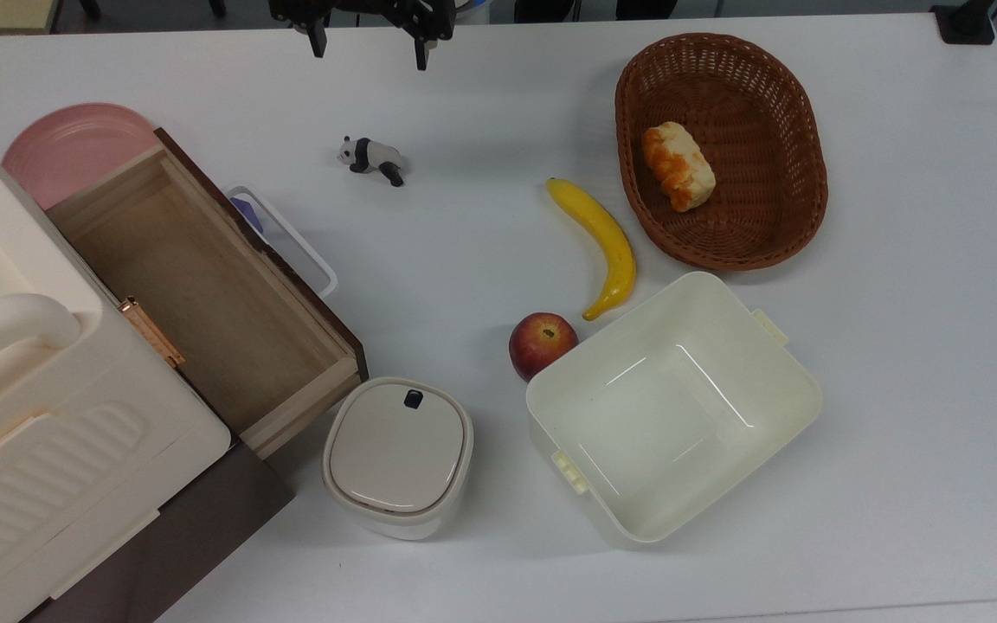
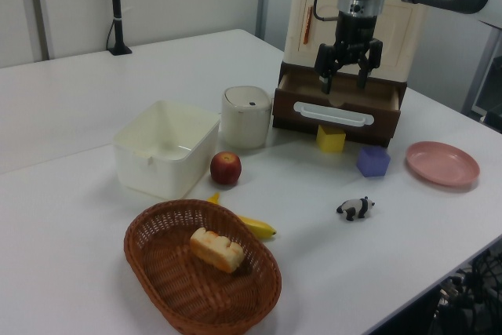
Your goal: Slide open the drawer
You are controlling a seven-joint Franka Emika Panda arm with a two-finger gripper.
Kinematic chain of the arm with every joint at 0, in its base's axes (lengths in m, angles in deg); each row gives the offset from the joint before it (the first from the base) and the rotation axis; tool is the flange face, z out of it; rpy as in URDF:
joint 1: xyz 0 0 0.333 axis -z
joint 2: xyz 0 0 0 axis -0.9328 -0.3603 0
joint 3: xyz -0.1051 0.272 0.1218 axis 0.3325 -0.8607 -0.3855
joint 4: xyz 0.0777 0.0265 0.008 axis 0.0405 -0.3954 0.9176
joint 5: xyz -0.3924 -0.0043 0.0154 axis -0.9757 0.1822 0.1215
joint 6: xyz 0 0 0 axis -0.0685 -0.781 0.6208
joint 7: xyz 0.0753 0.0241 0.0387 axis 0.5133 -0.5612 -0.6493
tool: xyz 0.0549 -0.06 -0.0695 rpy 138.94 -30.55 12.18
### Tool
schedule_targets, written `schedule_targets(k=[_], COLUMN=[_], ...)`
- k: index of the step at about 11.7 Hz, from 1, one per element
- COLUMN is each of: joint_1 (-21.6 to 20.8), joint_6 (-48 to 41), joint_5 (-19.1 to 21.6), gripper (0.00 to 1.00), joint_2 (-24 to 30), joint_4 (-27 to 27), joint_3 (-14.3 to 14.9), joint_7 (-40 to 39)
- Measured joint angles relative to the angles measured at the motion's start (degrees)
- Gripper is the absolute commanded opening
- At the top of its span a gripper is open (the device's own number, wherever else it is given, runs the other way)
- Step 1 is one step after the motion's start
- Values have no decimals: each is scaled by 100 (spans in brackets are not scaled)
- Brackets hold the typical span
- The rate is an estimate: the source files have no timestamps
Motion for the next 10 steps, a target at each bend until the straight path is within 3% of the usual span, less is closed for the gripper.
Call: schedule_targets(k=[6, 10], joint_1=[47, 386], joint_6=[0, 0], joint_5=[15, 16], gripper=[100, 100], joint_2=[0, -1], joint_4=[0, 0], joint_3=[-20, -344], joint_7=[0, 0])
